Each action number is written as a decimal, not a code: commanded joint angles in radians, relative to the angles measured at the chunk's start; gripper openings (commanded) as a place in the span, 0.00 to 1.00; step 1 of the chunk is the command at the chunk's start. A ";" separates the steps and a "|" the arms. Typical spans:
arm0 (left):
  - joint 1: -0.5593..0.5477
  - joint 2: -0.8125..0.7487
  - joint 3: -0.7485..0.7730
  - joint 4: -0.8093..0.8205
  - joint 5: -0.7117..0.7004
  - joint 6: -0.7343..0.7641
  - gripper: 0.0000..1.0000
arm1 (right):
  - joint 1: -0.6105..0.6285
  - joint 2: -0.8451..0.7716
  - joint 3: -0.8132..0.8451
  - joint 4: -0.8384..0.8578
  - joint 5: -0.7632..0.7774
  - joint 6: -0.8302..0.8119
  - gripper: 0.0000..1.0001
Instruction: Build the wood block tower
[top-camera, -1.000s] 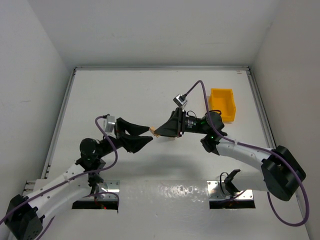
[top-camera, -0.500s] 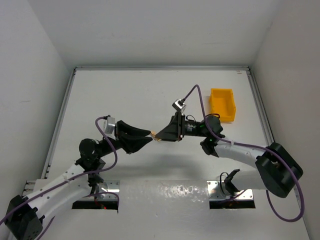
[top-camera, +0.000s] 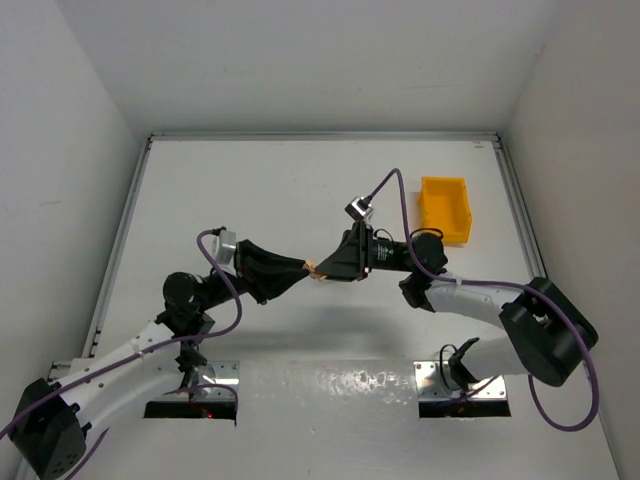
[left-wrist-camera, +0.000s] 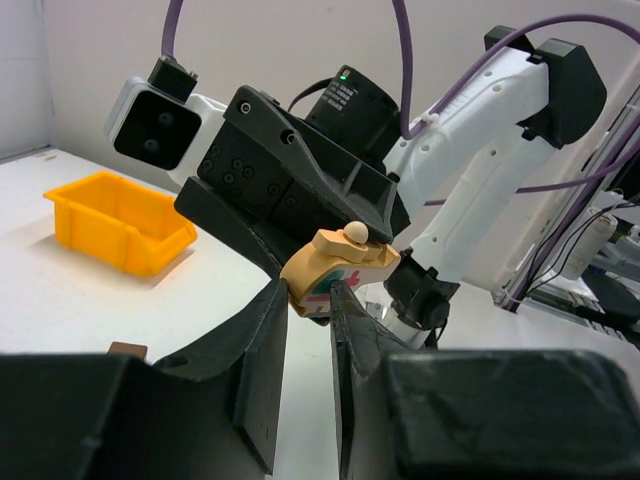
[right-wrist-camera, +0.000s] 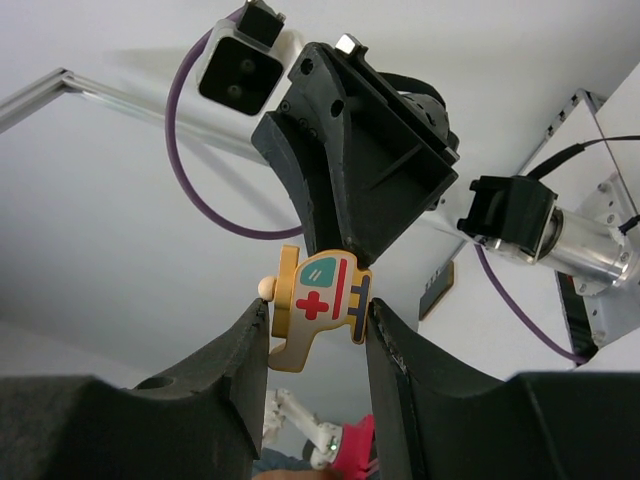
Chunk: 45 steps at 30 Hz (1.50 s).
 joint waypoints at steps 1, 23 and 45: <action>-0.045 0.013 0.057 0.075 0.073 -0.003 0.17 | 0.016 0.025 0.000 0.061 0.026 -0.009 0.26; -0.157 0.054 0.115 0.055 0.241 0.041 0.28 | 0.026 0.054 -0.003 0.093 0.034 0.020 0.25; -0.171 -0.095 0.098 -0.169 0.055 0.052 0.47 | 0.024 -0.125 -0.058 -0.486 0.058 -0.374 0.23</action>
